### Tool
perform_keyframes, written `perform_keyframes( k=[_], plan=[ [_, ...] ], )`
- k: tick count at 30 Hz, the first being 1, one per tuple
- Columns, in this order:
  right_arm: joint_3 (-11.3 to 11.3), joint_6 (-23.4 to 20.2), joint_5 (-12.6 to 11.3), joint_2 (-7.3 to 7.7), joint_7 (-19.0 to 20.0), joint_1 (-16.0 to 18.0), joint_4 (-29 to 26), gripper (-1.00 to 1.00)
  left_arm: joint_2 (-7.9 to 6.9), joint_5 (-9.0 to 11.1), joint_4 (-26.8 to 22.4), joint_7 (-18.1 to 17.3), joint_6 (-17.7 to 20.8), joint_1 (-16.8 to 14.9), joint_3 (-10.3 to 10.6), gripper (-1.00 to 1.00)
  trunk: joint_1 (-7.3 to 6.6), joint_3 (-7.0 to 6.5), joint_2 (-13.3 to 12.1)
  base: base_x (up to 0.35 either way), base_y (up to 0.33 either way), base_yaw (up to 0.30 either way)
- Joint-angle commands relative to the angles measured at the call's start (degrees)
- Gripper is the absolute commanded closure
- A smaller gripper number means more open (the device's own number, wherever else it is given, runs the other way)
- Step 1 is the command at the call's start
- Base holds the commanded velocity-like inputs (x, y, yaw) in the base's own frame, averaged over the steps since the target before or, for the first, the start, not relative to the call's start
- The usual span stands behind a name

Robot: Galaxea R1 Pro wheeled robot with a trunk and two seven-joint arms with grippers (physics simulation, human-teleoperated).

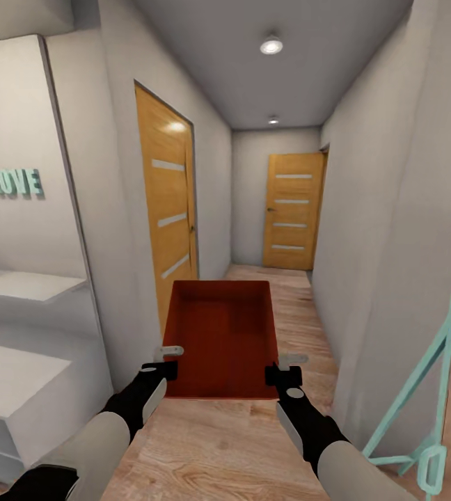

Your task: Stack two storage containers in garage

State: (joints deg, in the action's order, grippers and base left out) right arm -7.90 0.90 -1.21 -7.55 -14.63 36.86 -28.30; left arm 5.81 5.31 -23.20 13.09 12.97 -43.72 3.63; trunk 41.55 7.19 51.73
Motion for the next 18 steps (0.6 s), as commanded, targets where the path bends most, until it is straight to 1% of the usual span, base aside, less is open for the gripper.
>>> perform_keyframes(
  k=[1,4,6,18],
  plan=[
    [2.04,0.16,-0.64,0.14,-3.57,0.06,0.16,1.00,-0.36,-1.08,-0.32,0.59,-0.93,-0.05,-0.20,1.00,0.04,0.09,0.06,0.323,0.001,0.000],
    [2.03,0.12,-0.62,0.13,-3.57,0.06,0.13,1.00,-0.38,-1.08,-0.34,0.59,-0.93,-0.05,-0.20,1.00,0.04,0.09,0.06,0.323,0.001,-0.057],
    [2.02,0.04,-0.62,0.14,-3.57,0.06,0.16,1.00,-0.42,-1.08,-0.30,0.59,-0.93,-0.05,-0.22,1.00,0.04,0.09,0.06,0.323,0.000,-0.185],
    [2.01,0.05,-0.63,0.14,-3.57,0.06,0.18,1.00,-0.43,-1.09,-0.27,0.61,-0.93,-0.05,-0.29,1.00,0.04,0.09,0.06,0.324,0.000,-0.276]
  ],
)
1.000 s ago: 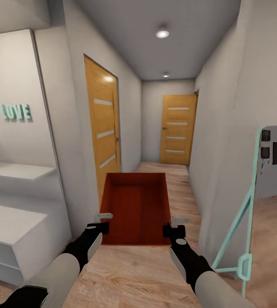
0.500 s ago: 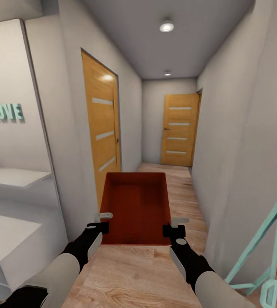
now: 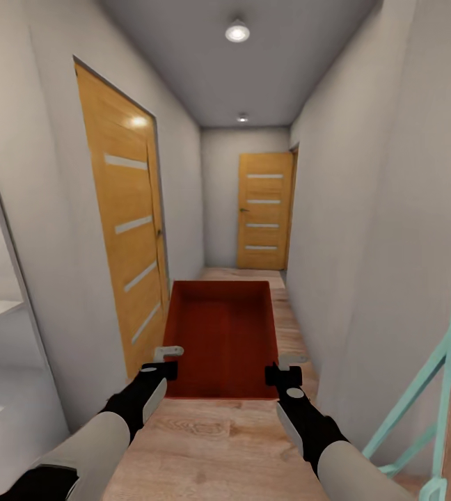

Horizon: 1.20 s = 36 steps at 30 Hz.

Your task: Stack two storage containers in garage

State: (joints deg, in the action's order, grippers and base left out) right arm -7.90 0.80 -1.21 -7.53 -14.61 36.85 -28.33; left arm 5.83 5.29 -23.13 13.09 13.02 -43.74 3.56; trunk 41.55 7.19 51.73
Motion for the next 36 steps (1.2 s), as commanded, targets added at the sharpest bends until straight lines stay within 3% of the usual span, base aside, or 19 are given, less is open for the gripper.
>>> perform_keyframes(
  k=[1,12,13,15,26,36],
  plan=[
    [2.01,0.15,-0.63,0.13,-3.58,0.07,0.20,1.00,-0.46,-1.05,-0.34,0.61,-0.98,-0.03,-0.22,1.00,0.04,0.09,0.06,0.324,0.000,-0.285],
    [2.01,0.29,-0.63,-0.02,-3.58,0.07,0.11,1.00,-0.47,-1.06,-0.41,0.62,-0.95,-0.03,-0.23,1.00,0.04,0.09,0.06,0.324,0.098,-0.112],
    [-0.16,-0.11,-0.03,-0.39,-0.54,-0.11,0.33,1.00,-0.23,0.71,-0.41,0.57,-0.13,0.32,0.88,1.00,0.04,0.09,0.07,0.063,0.000,0.000],
    [-0.17,-0.53,0.68,-0.44,-0.52,-0.11,0.65,1.00,-0.29,1.72,-0.11,0.52,-0.12,0.49,0.94,1.00,0.04,0.09,0.07,0.083,0.000,0.000],
    [-0.25,-0.54,0.70,-0.26,-0.50,-0.11,1.50,1.00,-0.85,3.92,1.54,0.53,-0.59,0.35,2.26,1.00,0.04,0.09,0.07,0.042,0.000,0.000],
    [-0.28,-0.47,1.49,-0.52,-0.50,-0.11,1.52,1.00,-1.29,5.98,2.10,0.53,-1.36,0.34,3.82,1.00,0.04,0.09,0.07,0.285,0.005,0.000]
  ],
)
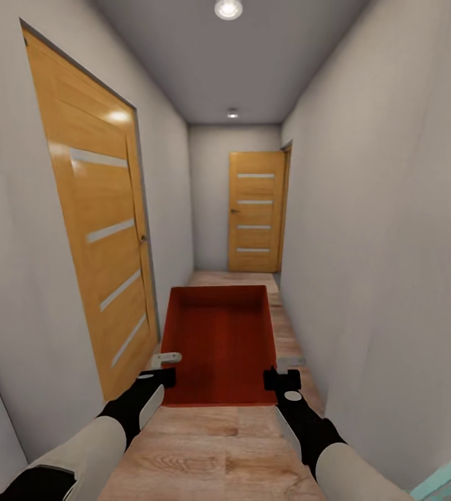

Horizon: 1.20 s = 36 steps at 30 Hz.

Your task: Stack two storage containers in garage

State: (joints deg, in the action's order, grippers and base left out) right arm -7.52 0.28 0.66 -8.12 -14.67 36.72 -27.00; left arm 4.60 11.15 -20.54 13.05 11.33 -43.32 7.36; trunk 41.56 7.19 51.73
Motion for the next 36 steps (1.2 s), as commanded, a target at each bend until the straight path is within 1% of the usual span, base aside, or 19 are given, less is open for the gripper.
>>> perform_keyframes(
  k=[1,7,8,11,15,23,27,36],
  plan=[
    [-0.63,0.06,-0.27,0.05,-0.45,0.02,0.19,1.00,-0.08,0.25,-0.47,0.57,0.31,-0.09,0.15,1.00,0.04,0.09,0.07,0.320,0.052,0.000],
    [-0.38,0.07,0.07,0.03,-0.45,0.02,0.20,1.00,-0.11,0.51,-0.49,0.57,0.28,-0.09,0.41,1.00,0.04,0.09,0.07,0.321,0.078,0.000],
    [-0.66,0.08,-2.04,0.03,-0.47,0.02,0.20,1.00,-0.11,-5.06,-2.66,0.57,0.28,-0.07,-3.08,1.00,0.04,0.09,0.07,0.322,0.097,-0.018],
    [-0.66,0.03,-2.17,0.00,-0.73,0.02,0.23,1.00,-0.15,-5.02,-2.60,0.57,0.28,-0.08,-3.12,1.00,0.04,0.09,0.07,0.322,0.106,-0.127],
    [-0.64,-0.02,-2.24,0.00,-1.26,0.02,0.35,1.00,-0.71,-5.00,-2.58,0.57,0.29,-0.06,-3.14,1.00,0.04,0.09,0.07,0.322,0.134,-0.251],
    [-0.65,-0.93,-2.20,0.01,-1.33,0.02,0.31,1.00,-0.81,-5.00,-2.58,0.57,0.34,-0.08,-3.14,1.00,0.04,0.09,0.07,0.322,0.150,-0.259],
    [-0.66,-1.91,-2.16,-0.02,-1.33,0.02,0.29,1.00,-0.82,-4.98,-2.58,0.57,0.34,-0.07,-3.14,1.00,0.04,0.09,0.07,0.322,0.152,-0.043],
    [-0.65,-1.96,-2.07,0.01,-1.33,0.02,0.28,1.00,-0.88,-4.91,-2.58,0.57,0.31,-0.09,-3.14,1.00,0.04,0.09,0.07,0.322,0.152,-0.003]
  ],
)
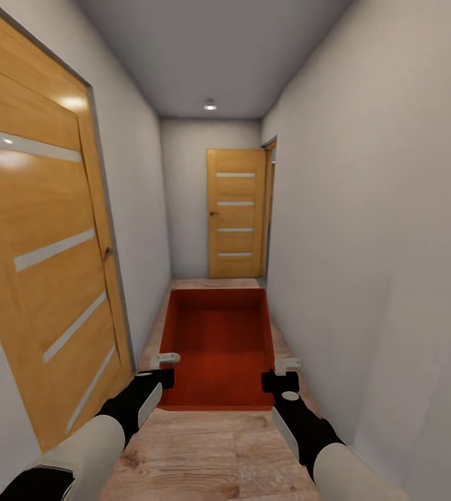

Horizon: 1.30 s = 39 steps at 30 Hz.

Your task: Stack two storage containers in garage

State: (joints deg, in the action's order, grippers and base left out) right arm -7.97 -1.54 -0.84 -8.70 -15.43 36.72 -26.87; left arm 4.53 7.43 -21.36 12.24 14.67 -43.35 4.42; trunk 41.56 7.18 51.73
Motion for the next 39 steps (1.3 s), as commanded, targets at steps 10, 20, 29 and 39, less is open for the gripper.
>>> perform_keyframes(
  k=[10,20,29,39],
  plan=[
    [-0.20,-0.25,-0.59,0.55,-0.63,0.02,0.15,1.00,-1.12,-1.19,-1.67,1.38,-3.06,-0.05,-0.20,1.00,0.04,0.09,0.07,0.322,0.097,0.000],
    [-0.20,-0.29,-0.59,0.62,-0.65,0.02,0.15,1.00,-1.36,-1.19,-1.68,1.38,-3.06,-0.05,-0.20,1.00,0.04,0.09,0.07,0.322,0.001,0.000],
    [-0.17,-0.34,-0.57,0.69,-0.65,0.02,0.15,1.00,-1.37,-1.19,-1.67,1.38,-3.06,-0.05,-0.20,1.00,0.04,0.09,0.07,0.322,0.000,0.000],
    [-0.20,-0.39,-0.54,0.79,-0.65,0.02,0.12,1.00,-1.38,-1.19,-1.62,1.38,-3.06,-0.05,-0.20,1.00,0.04,0.09,0.07,0.322,0.000,0.000]
  ],
)
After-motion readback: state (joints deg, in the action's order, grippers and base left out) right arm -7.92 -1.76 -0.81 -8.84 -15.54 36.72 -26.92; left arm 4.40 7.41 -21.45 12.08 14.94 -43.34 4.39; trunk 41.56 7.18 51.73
